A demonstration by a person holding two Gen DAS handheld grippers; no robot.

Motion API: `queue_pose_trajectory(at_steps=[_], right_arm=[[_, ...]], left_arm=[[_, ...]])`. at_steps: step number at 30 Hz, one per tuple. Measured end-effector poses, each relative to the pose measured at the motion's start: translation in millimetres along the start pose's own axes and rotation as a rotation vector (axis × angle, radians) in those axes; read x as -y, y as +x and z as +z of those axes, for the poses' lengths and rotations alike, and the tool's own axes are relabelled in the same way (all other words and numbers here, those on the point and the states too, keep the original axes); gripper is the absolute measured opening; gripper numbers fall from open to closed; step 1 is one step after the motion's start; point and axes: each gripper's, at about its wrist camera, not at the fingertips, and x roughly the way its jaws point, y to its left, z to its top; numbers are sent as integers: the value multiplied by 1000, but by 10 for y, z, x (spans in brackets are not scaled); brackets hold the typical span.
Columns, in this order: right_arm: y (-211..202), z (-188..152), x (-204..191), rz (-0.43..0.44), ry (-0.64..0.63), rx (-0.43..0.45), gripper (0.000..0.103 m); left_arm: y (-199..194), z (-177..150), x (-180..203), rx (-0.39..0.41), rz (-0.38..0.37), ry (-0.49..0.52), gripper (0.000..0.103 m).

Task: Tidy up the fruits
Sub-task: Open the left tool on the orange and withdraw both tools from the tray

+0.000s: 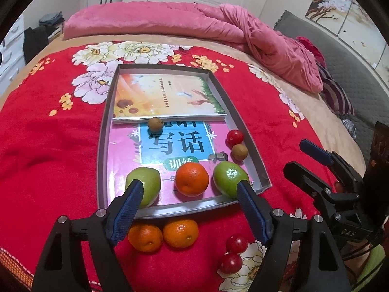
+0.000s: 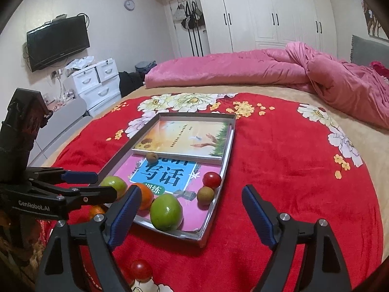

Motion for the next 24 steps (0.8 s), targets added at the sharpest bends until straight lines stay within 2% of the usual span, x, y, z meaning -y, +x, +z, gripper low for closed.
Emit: queue_pose_trajectory(at_steps=[13, 24], right_arm=[[-55, 3, -56, 25, -15, 14, 86], [-83, -17, -124, 23, -32, 16, 97]], left_arm=[[-132, -55, -203, 9, 12, -43, 80], [-174, -112, -136, 10, 5, -22, 81]])
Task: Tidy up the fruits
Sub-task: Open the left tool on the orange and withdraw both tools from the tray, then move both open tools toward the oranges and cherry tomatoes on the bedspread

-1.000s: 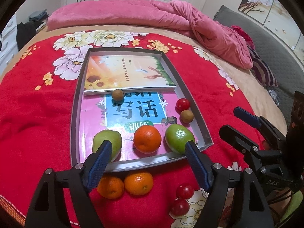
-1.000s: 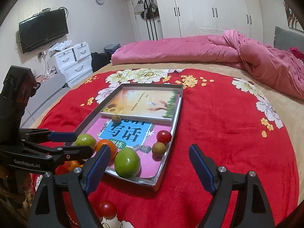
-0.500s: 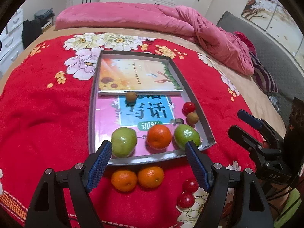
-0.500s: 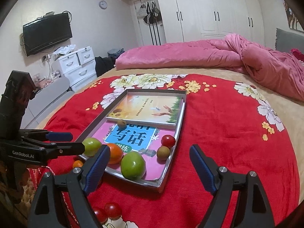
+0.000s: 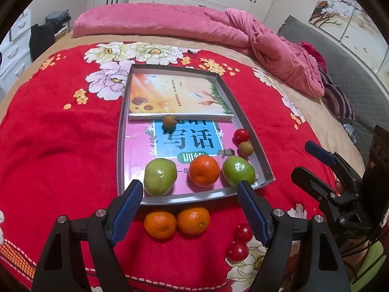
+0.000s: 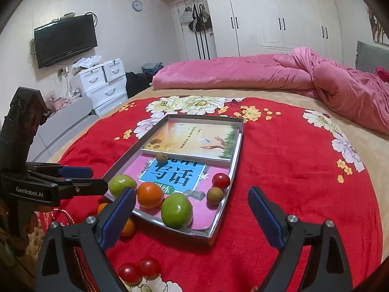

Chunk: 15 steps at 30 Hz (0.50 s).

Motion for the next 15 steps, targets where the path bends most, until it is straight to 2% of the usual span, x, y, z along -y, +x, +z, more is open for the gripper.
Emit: queue_pose_trajectory(at_steps=[15], right_arm=[[-59, -97, -208, 17, -52, -15, 99]], left_arm=[[-40, -85, 1, -15, 3, 17, 81]])
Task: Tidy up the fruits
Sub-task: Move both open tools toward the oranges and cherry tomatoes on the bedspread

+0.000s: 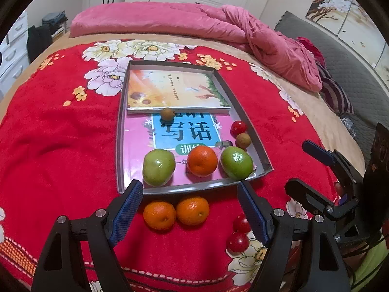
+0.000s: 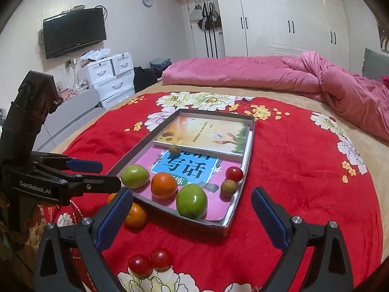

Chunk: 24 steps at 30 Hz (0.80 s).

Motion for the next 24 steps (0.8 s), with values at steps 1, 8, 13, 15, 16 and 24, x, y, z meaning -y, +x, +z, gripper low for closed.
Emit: queue_pose_trajectory(at_steps=[1, 8, 13, 15, 16, 24], right_arm=[[1, -9, -9, 0, -2, -2, 99], [5, -39, -45, 0, -4, -15, 99], [16, -58, -75, 0, -9, -27, 99], [11, -69, -100, -4, -16, -30, 99], [11, -75, -113, -4, -19, -33, 99], [-6, -116, -204, 6, -21, -49, 99]], left_arm=[[-2, -5, -9, -1, 0, -3, 81], [-4, -18, -18, -1, 1, -1, 81], [-7, -60, -45, -9, -3, 3, 81], [-7, -90, -59, -13, -2, 4, 81], [-9, -101, -64, -15, -2, 5, 81], [-21, -183, -74, -30, 0, 8, 81]])
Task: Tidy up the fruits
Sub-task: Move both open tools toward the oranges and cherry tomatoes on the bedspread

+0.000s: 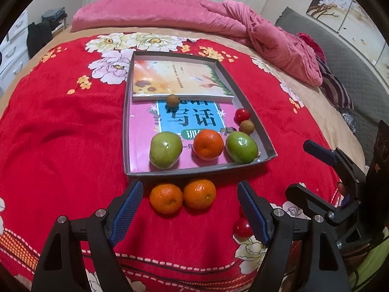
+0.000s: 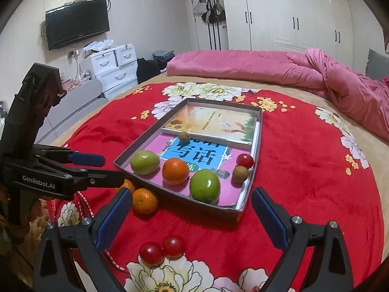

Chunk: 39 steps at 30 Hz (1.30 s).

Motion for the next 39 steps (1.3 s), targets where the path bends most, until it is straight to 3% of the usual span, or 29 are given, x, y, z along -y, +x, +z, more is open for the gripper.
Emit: queue_pose_trajectory(at_steps=[25, 39], right_arm=[[20, -191, -206, 49, 15, -78, 99], [112, -359, -297, 74, 29, -179, 99]], left_arm=[[10, -197, -20, -54, 12, 29, 81], [28, -259, -30, -77, 29, 48, 81]])
